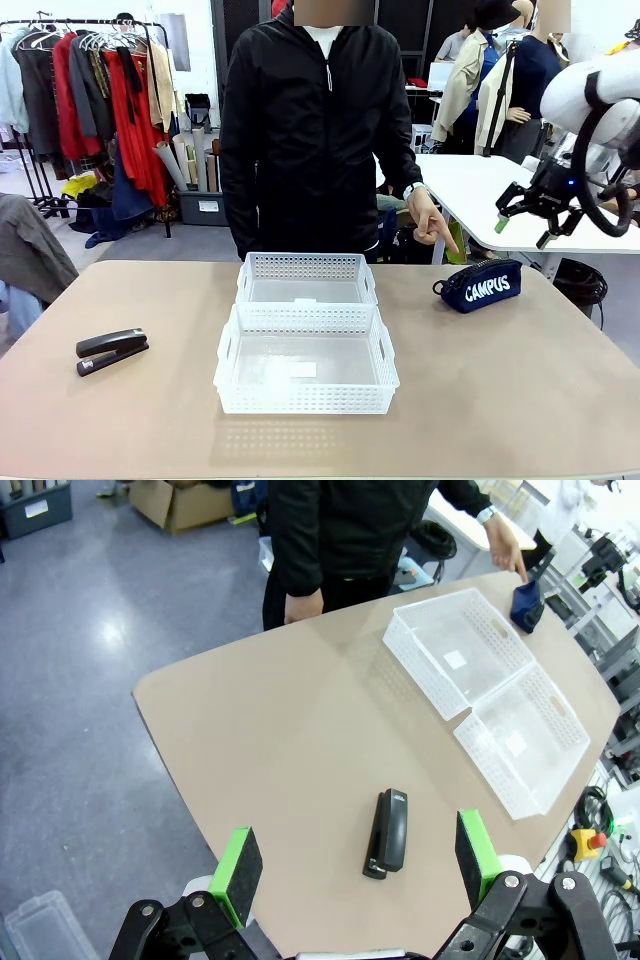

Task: Distribute items into two baskets.
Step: Pick up the Pencil pouch that the person points to.

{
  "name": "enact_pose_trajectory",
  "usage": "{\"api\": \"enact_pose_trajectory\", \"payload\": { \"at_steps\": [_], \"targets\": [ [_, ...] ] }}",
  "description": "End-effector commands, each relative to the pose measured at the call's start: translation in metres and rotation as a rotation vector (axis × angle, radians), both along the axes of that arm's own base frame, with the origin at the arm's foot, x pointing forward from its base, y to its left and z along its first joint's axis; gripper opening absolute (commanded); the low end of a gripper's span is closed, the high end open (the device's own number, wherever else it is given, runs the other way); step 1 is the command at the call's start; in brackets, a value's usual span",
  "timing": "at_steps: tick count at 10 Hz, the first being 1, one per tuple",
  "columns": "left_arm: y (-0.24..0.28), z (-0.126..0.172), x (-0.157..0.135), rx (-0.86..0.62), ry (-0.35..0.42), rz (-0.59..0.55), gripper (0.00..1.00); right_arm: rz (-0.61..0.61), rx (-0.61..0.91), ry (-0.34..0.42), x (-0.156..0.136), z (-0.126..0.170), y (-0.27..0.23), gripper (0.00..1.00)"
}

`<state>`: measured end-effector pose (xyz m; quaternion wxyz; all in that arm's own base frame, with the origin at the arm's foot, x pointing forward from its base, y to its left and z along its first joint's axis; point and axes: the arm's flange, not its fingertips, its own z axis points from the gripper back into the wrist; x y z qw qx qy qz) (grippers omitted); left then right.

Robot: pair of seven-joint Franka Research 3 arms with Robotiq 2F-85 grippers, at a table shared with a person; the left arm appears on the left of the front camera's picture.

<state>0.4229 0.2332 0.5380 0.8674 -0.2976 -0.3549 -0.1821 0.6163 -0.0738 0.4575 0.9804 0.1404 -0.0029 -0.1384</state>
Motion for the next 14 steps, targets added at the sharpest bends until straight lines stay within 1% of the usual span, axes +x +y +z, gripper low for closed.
{"api": "enact_pose_trajectory", "payload": {
  "at_steps": [1,3,4,5,7,8,10,14],
  "targets": [
    [0.000,0.001,0.000,0.000,-0.002,0.004,1.00,-0.078,-0.033,0.083,0.021,-0.002,0.007,1.00],
    [0.000,0.001,0.000,0.000,-0.002,0.004,1.00,-0.108,-0.090,0.103,0.030,-0.011,0.016,1.00],
    [0.000,0.001,0.000,0.000,-0.002,0.004,1.00,-0.158,-0.156,0.099,0.035,-0.016,0.023,1.00],
    [0.000,0.001,0.000,0.000,-0.002,0.004,1.00,-0.183,-0.196,0.107,0.039,-0.021,0.030,1.00],
    [0.000,0.001,0.000,0.000,-0.002,0.004,1.00,-0.227,-0.249,0.128,0.047,-0.030,0.041,1.00],
    [0.000,0.001,0.000,0.000,-0.002,0.004,1.00,-0.264,-0.279,0.122,0.054,-0.034,0.045,1.00],
    [0.000,0.001,0.000,0.000,-0.002,0.004,1.00,-0.347,-0.278,0.087,0.066,-0.040,0.051,1.00],
    [0.000,0.001,0.000,0.000,-0.002,0.004,1.00,-0.466,-0.294,0.074,0.081,-0.060,0.051,1.00]
  ]
}}
